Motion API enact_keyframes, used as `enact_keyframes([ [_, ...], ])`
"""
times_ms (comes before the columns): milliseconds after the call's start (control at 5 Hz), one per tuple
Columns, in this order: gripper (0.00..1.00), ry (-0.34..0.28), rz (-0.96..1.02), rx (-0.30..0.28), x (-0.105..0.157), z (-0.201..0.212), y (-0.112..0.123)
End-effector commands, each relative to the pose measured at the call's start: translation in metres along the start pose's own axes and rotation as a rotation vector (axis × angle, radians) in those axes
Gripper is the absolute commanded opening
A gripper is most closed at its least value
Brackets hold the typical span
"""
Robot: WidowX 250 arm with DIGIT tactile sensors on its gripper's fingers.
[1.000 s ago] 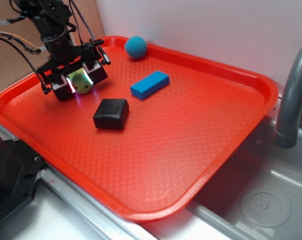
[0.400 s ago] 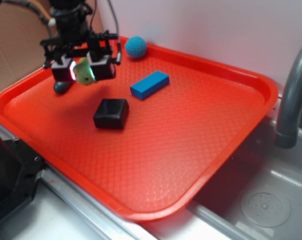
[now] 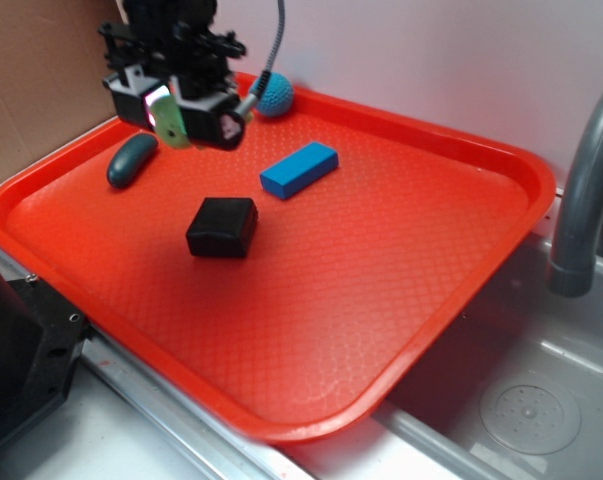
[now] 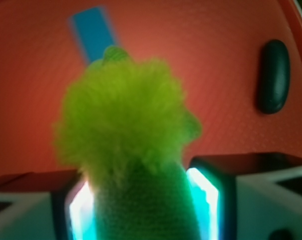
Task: Grab the green animal.
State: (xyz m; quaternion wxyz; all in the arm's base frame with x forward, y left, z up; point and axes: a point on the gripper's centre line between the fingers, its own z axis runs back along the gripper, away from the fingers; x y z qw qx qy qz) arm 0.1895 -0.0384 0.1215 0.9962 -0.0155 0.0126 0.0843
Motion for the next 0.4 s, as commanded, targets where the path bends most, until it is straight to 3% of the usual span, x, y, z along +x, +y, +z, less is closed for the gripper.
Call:
enact_keyframes([
  [0,0.00,-0.120,-0.060,-0.094,-0.0337,0.0400,0.0006],
  [200,0.00,-0.087,0.030,-0.077,-0.0295,0.0378,0.0088],
])
